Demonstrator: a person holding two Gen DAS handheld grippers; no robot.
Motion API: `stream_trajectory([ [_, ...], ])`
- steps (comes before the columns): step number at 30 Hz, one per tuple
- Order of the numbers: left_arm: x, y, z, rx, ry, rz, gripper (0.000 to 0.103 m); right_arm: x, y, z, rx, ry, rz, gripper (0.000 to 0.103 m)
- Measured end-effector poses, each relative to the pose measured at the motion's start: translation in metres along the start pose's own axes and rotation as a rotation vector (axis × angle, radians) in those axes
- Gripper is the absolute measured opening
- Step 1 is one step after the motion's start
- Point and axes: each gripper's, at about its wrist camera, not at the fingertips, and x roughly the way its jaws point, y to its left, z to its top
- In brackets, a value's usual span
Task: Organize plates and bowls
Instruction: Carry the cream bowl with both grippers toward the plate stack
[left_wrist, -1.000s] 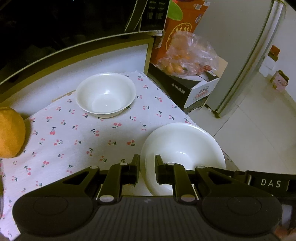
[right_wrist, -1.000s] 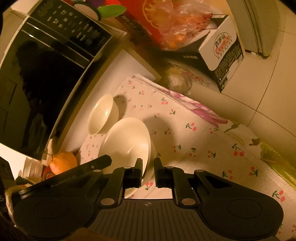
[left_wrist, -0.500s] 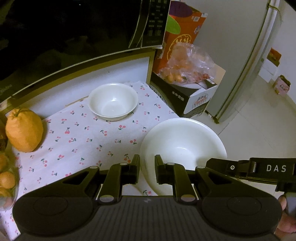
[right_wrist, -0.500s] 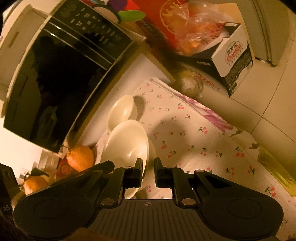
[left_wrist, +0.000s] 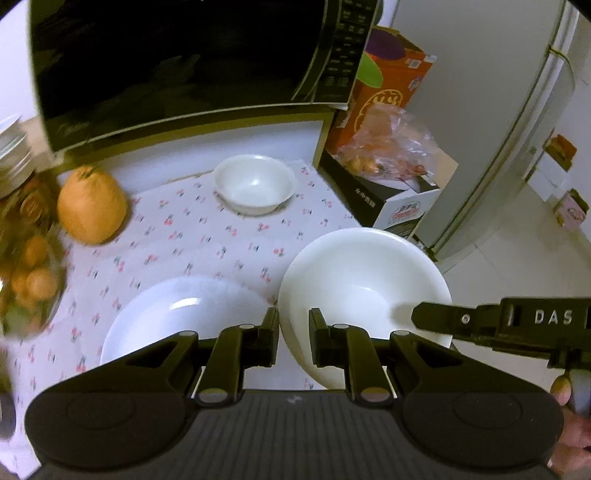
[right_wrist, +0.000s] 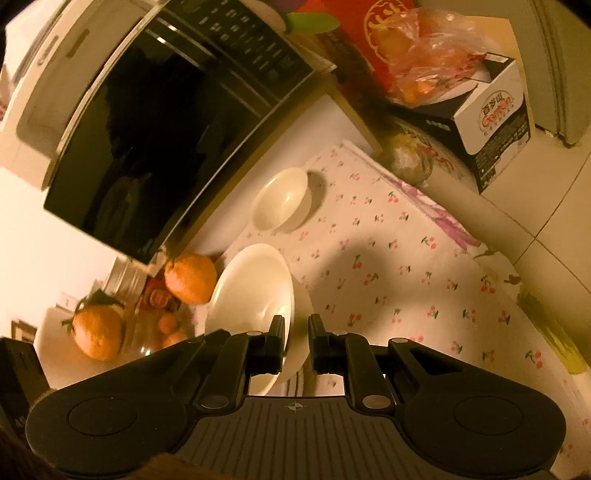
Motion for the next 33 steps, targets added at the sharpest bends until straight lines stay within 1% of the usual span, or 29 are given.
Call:
stream_trajectory([
  [3, -0.009, 0.001, -0.014, -0.024, -0.005, 0.026, 0.015, -0.005, 0.006, -0.007, -0.033, 0.021, 0.011, 0.014],
  [7, -0.021, 0.005, -0.031, -0.065, -0.016, 0.038, 0.015, -0.01, 0.012, -0.018, -0.069, 0.043, 0.022, 0.014],
  [13, -0.034, 0.012, -0.054, -0.128, -0.031, 0.028, 0.015, -0.014, 0.02, -0.031, -0.128, 0.077, 0.033, 0.014],
  [18, -0.041, 0.021, -0.075, -0.19, -0.028, 0.009, 0.015, -0.012, 0.021, -0.04, -0.139, 0.114, 0.045, 0.014],
  [25, -0.044, 0.028, -0.099, -0.252, -0.009, -0.021, 0.015, -0.01, 0.027, -0.052, -0.205, 0.159, 0.021, 0.015],
  [30, -0.047, 0.028, -0.105, -0.25, 0.003, -0.033, 0.015, -0.007, 0.026, -0.058, -0.213, 0.188, 0.004, 0.015],
  [33, -0.051, 0.028, -0.109, -0.249, 0.013, -0.055, 0.015, -0.008, 0.024, -0.062, -0.221, 0.202, -0.008, 0.016],
])
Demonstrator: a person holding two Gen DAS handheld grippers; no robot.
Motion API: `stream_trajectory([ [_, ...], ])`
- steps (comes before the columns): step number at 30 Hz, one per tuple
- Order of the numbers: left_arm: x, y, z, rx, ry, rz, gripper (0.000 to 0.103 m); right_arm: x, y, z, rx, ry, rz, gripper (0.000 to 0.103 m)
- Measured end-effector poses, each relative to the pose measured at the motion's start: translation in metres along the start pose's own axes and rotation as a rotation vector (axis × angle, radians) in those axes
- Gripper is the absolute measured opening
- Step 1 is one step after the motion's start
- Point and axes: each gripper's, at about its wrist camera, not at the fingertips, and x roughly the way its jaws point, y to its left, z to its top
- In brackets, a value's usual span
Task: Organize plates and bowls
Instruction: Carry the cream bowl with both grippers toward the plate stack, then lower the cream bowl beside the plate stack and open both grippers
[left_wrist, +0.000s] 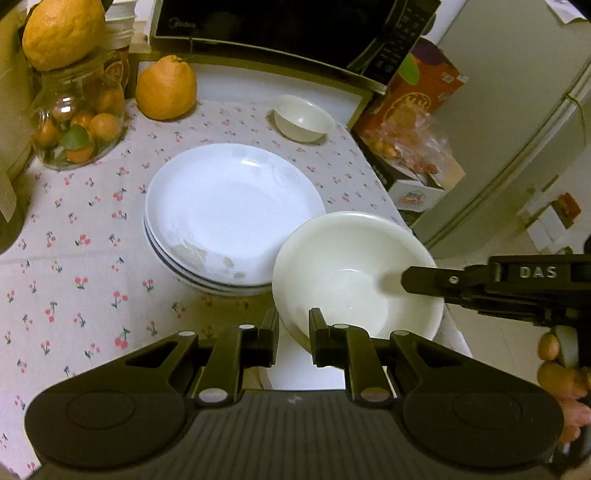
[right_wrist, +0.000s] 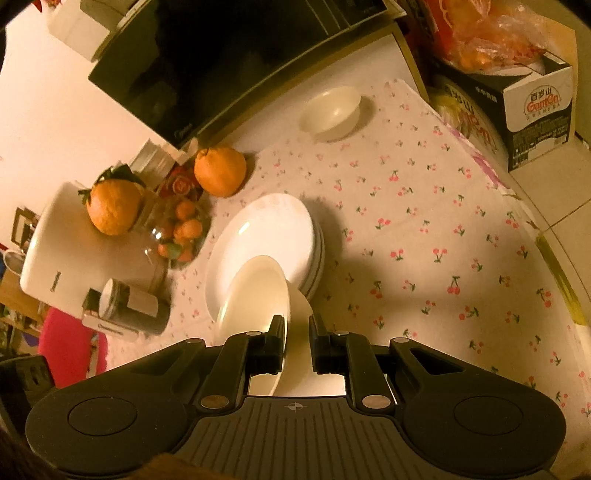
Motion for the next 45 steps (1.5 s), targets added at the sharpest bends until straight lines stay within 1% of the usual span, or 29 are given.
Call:
stream_trajectory([
  [6, -0.009, -0.002, -0.008, 0.034, -0.003, -0.005, 0.015, -0.002, 0.002, -0.008, -0.03, 0.022, -0.003, 0.016],
  [13, -0.009, -0.002, -0.014, 0.072, 0.008, 0.041, 0.015, 0.008, 0.009, -0.018, -0.075, 0.071, -0.026, 0.016],
  [19, -0.003, 0.001, -0.019, 0.077, 0.039, 0.059, 0.015, 0.017, 0.017, -0.027, -0.144, 0.102, -0.077, 0.016],
  [24, 0.0, -0.003, -0.023, 0.124, 0.044, 0.099, 0.015, 0.023, 0.026, -0.033, -0.228, 0.121, -0.116, 0.017],
  [27, 0.001, -0.002, -0.023, 0.128, 0.05, 0.101, 0.015, 0.025, 0.028, -0.035, -0.258, 0.126, -0.133, 0.017],
  [35, 0.007, -0.003, -0.028, 0.133, 0.081, 0.099, 0.016, 0.028, 0.026, -0.037, -0.275, 0.149, -0.155, 0.017],
  [45, 0.012, -0.004, -0.029, 0.137, 0.1, 0.103, 0.017, 0.026, 0.025, -0.035, -0.295, 0.147, -0.171, 0.017],
])
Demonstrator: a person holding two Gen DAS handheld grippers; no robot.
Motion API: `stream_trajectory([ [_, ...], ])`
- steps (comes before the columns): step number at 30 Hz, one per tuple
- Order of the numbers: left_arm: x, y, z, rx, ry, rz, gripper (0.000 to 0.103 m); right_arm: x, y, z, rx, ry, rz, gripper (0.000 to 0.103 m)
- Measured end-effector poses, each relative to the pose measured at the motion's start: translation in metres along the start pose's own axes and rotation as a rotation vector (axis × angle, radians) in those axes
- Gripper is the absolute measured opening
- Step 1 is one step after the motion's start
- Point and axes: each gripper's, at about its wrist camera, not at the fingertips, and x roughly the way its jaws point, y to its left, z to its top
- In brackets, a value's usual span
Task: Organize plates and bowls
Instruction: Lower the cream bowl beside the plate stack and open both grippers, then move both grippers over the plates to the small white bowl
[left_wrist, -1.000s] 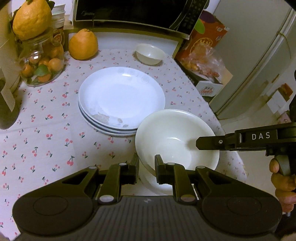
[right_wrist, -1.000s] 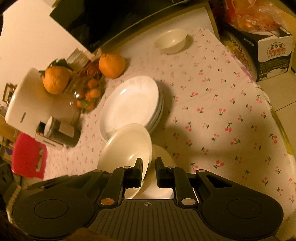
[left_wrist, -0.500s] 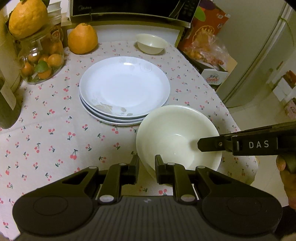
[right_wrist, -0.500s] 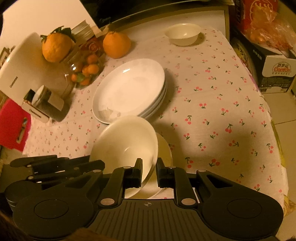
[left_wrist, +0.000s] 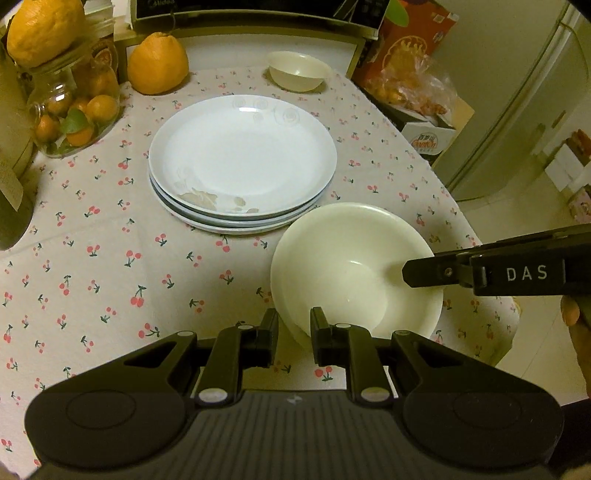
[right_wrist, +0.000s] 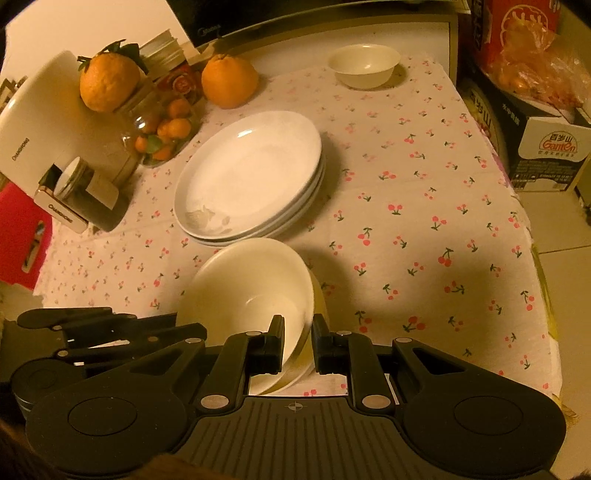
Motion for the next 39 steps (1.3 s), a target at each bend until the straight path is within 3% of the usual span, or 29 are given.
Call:
stream_trajectory([
  [6, 0.001, 0.0, 0.001, -0.001, 0.01, 0.0, 0.017, -0.001, -0.002, 0.001, -0.003, -0.005, -0.021, 0.018],
  [9, 0.002, 0.001, 0.001, -0.004, 0.015, -0.008, 0.023, -0.001, -0.005, 0.002, 0.012, 0.003, -0.018, 0.019],
  [16, 0.002, 0.001, 0.002, -0.001, 0.019, -0.008, 0.029, -0.003, -0.007, 0.003, 0.037, 0.0, -0.012, 0.034],
  [18, 0.002, 0.001, 0.002, -0.004, 0.024, -0.013, 0.032, -0.003, -0.008, 0.004, 0.041, -0.003, -0.014, 0.047],
  [20, 0.002, 0.001, 0.002, -0.004, 0.027, -0.013, 0.036, -0.004, -0.009, 0.004, 0.044, -0.007, -0.016, 0.052],
  [28, -0.004, -0.002, 0.004, 0.008, 0.017, -0.012, 0.077, -0.005, -0.014, 0.008, 0.073, -0.015, -0.014, 0.068],
  [31, -0.007, -0.002, 0.007, 0.004, 0.008, -0.008, 0.087, -0.006, -0.016, 0.009, 0.08, -0.019, -0.01, 0.073],
  [36, -0.01, 0.002, 0.015, -0.018, 0.004, -0.005, 0.099, -0.005, -0.026, 0.016, 0.109, -0.023, -0.031, 0.079],
  [39, -0.011, 0.006, 0.022, -0.038, 0.0, -0.001, 0.101, -0.007, -0.034, 0.022, 0.152, -0.028, -0.034, 0.079],
])
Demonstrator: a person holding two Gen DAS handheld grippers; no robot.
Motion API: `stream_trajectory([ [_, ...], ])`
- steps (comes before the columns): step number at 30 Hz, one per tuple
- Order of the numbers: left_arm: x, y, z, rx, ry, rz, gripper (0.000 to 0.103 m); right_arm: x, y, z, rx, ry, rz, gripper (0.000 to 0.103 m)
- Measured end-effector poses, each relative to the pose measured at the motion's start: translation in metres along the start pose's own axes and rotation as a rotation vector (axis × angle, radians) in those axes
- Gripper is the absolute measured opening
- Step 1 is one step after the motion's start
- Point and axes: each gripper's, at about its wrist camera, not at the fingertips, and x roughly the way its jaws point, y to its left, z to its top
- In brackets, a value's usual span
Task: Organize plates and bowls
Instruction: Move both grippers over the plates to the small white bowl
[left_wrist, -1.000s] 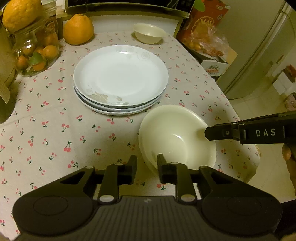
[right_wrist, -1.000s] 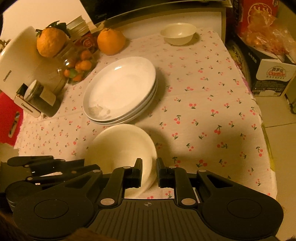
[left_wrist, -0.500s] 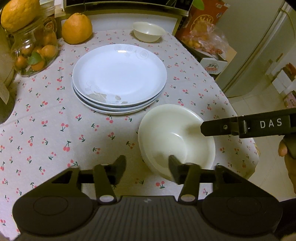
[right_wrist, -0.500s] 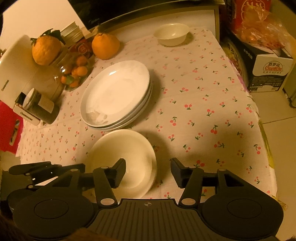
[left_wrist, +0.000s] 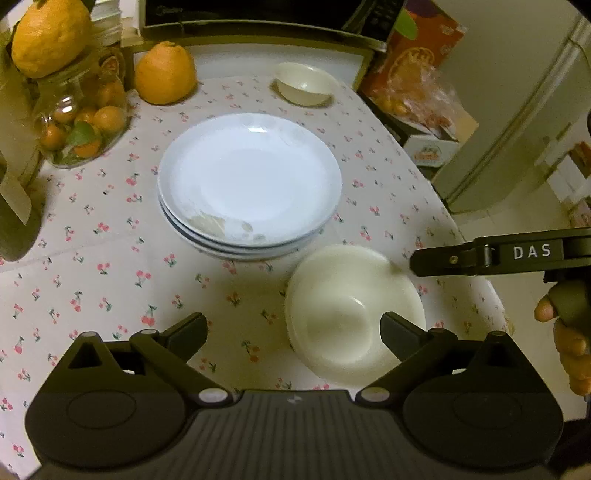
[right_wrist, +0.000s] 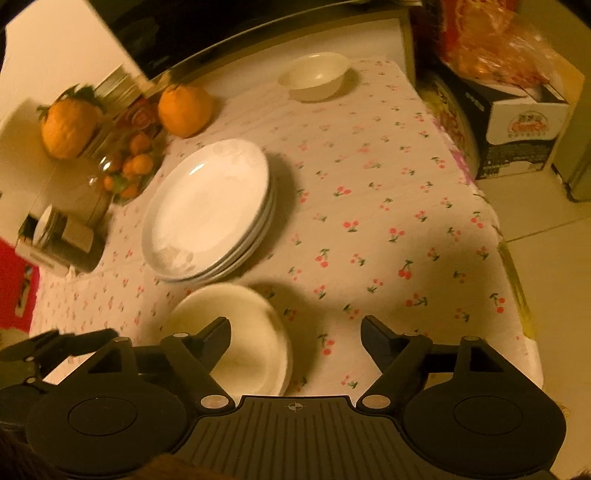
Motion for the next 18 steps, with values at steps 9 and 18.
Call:
stream_trajectory([
  [9, -0.006, 0.008, 0.039, -0.015, -0.031, 0.069, 0.102, -0.007, -0.011, 0.041, 0.085, -0.03, 0.013, 0.085],
  [18, -0.001, 0.009, 0.096, -0.002, -0.042, 0.109, 0.102, 0.006, -0.013, 0.094, 0.139, -0.013, 0.078, 0.085],
])
